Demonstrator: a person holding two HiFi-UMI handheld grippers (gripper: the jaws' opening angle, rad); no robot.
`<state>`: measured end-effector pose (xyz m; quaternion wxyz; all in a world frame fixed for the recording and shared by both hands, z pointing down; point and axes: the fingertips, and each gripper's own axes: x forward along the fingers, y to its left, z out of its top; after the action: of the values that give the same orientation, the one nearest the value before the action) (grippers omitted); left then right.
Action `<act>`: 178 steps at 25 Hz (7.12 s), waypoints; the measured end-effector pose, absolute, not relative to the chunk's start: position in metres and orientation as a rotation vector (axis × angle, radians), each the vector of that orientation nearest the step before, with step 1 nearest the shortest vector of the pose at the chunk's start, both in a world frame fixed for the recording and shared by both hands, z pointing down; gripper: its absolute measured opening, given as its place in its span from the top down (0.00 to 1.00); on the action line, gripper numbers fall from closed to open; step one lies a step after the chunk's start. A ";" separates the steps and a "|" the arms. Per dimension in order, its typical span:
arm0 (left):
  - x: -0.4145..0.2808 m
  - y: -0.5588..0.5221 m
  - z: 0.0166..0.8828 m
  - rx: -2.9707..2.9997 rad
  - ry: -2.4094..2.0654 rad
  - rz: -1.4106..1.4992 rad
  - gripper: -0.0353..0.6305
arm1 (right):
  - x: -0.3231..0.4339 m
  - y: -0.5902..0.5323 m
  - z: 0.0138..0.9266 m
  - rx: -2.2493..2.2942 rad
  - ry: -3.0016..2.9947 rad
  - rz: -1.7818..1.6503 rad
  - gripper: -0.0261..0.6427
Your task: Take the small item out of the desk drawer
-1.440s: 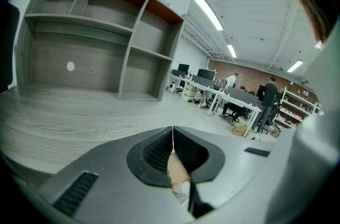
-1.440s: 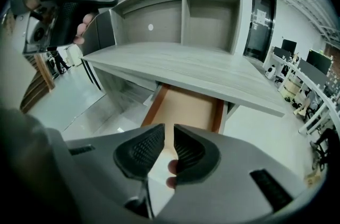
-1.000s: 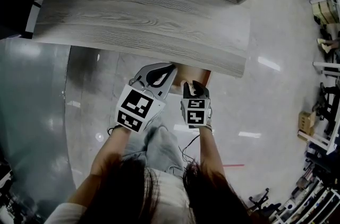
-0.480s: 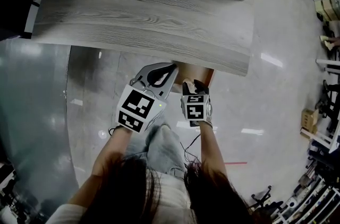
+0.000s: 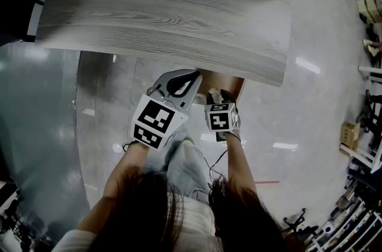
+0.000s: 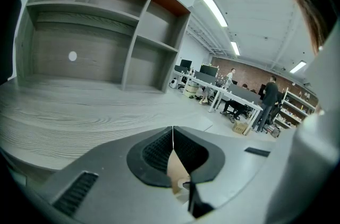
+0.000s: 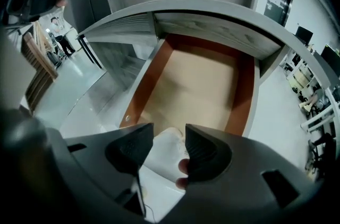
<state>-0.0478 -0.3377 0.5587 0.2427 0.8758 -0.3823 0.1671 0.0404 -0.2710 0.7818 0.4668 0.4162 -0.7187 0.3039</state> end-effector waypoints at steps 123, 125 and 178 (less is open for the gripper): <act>0.000 -0.073 0.396 2.541 -1.271 0.382 0.92 | 0.075 -0.099 0.512 1.400 -2.127 0.366 0.72; 0.001 -0.064 0.393 2.545 -1.276 0.379 0.92 | 0.075 -0.090 0.506 1.403 -2.140 0.352 0.72; -0.021 0.020 0.328 2.644 -1.312 0.317 0.92 | 0.065 0.012 0.345 1.642 -2.310 0.045 0.72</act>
<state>-0.0205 0.0200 0.3276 0.0862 0.8873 -0.4403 0.1062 0.0654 0.0117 0.3454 0.1530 0.5726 -0.8053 0.0156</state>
